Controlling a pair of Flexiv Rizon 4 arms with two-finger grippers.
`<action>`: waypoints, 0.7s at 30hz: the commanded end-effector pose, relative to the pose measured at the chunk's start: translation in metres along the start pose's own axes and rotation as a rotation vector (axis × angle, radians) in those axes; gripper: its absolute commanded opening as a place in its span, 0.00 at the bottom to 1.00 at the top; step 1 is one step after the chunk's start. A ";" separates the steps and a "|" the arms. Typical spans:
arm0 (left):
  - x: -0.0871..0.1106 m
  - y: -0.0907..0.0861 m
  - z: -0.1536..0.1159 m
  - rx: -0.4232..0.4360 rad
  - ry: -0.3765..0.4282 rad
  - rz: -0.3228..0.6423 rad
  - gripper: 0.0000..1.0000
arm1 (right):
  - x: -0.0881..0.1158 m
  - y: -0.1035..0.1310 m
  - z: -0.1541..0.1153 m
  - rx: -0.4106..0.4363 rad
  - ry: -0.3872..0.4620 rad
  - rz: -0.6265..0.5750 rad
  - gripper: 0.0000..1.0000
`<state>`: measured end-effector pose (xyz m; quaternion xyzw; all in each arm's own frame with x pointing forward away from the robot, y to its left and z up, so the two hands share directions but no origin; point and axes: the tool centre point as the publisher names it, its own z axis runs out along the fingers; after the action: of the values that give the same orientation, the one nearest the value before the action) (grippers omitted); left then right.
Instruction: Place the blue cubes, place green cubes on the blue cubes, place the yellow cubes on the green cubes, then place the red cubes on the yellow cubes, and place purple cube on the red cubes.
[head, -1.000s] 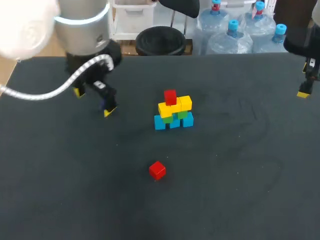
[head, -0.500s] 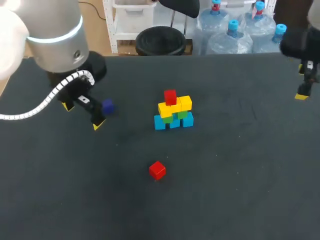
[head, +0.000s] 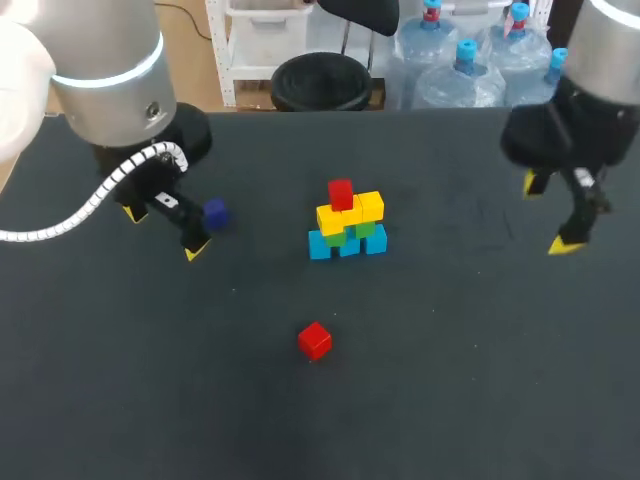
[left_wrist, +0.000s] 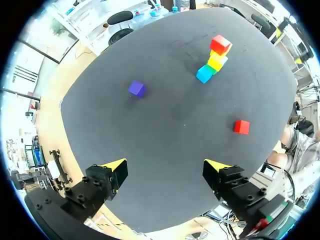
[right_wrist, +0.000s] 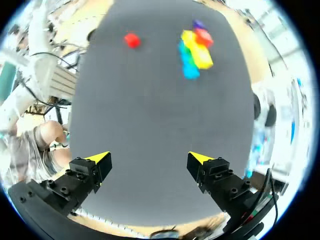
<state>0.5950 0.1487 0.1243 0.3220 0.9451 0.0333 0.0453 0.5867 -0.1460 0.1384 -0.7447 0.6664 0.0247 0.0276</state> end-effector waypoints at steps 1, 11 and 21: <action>0.000 0.000 0.000 0.001 0.000 0.001 1.00 | -0.015 0.004 0.006 -0.040 -0.020 -0.127 1.00; 0.000 0.000 0.000 0.001 0.000 0.001 1.00 | -0.015 0.004 0.006 -0.040 -0.020 -0.127 1.00; 0.000 0.000 0.000 0.001 0.000 0.001 1.00 | -0.125 0.011 0.036 -0.099 -0.016 -0.592 1.00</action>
<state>0.5950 0.1487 0.1243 0.3220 0.9451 0.0333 0.0453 0.5613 -0.0740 0.1273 -0.8408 0.5389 0.0440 0.0274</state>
